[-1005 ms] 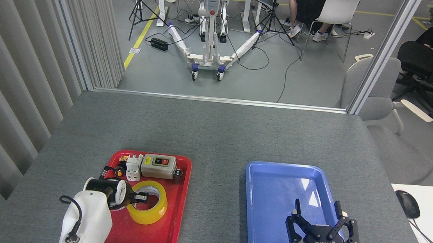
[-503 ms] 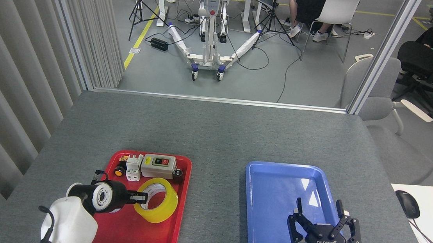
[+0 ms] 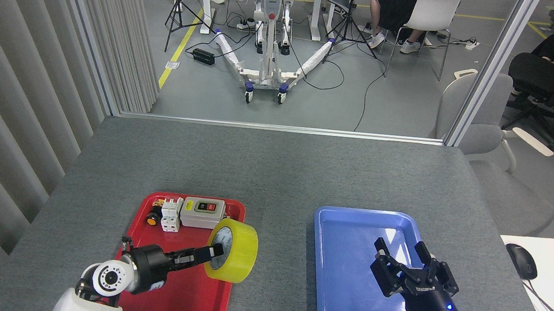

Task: Place and move tape with both arms
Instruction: 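Lift the tape roll with the left gripper toward the blue tray, then reach the right gripper to the tape roll and grasp its rim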

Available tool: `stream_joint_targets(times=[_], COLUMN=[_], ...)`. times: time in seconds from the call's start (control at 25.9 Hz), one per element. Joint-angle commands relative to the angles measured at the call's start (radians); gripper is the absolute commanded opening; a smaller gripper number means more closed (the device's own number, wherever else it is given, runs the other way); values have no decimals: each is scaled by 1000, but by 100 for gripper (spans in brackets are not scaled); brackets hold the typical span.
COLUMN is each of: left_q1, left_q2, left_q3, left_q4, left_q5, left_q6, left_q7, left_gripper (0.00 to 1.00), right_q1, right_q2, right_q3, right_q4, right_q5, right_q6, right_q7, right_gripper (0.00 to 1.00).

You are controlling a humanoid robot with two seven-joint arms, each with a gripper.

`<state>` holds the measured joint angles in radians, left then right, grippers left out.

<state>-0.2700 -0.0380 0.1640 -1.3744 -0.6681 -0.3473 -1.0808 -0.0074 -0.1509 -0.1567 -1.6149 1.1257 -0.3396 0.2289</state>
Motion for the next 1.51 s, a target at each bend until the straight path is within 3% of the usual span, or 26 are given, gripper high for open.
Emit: stream_joint_targets(times=[0.0,0.12,0.19,0.27,0.39,0.43,0.5,0.81,0.97,1.31,1.47], left_q1=[41,61,86,132,170,173,173,204,209,212,212], left_q2=[-63,-91,-91,-86,-88,-88,-88,-85,-85,-82,-82], left_q3=[-20,-61,-95,-120,-147,-166,-184,-184,-179,-176,-176], left_q4=[-63,-107,-169,-223,-270,-275,-279,-324,-324,-335,-338], left_q5=[108,153,252,364,394,397,400,449,450,466,466], left_q6=[85,267,353,386,404,419,458,470,468,453,453], left_q7=[-1,-1,-2,-2,1,5,12,13,13,12,12], left_gripper=[0,0,0,0,0,0,0,0,0,0,0], right_q1=[-20,-20,-14,-9,-19,-23,-52,-151,-209,-286,-341], right_q2=[24,4,-38,-157,-346,-389,-423,-409,-338,-256,-219], right_q3=[-112,-127,-116,-49,146,197,258,342,353,447,471], right_q4=[10,46,69,92,130,133,133,139,184,217,291], right_q5=[-254,-512,-632,-705,-839,-882,-932,-923,-877,-787,-762], right_q6=[-229,-349,-398,-446,-446,-446,-446,-446,-446,-446,-446], right_q7=[256,440,492,489,483,483,484,489,491,487,484], right_gripper=[100,100,100,100,100,100,100,100,100,98,95])
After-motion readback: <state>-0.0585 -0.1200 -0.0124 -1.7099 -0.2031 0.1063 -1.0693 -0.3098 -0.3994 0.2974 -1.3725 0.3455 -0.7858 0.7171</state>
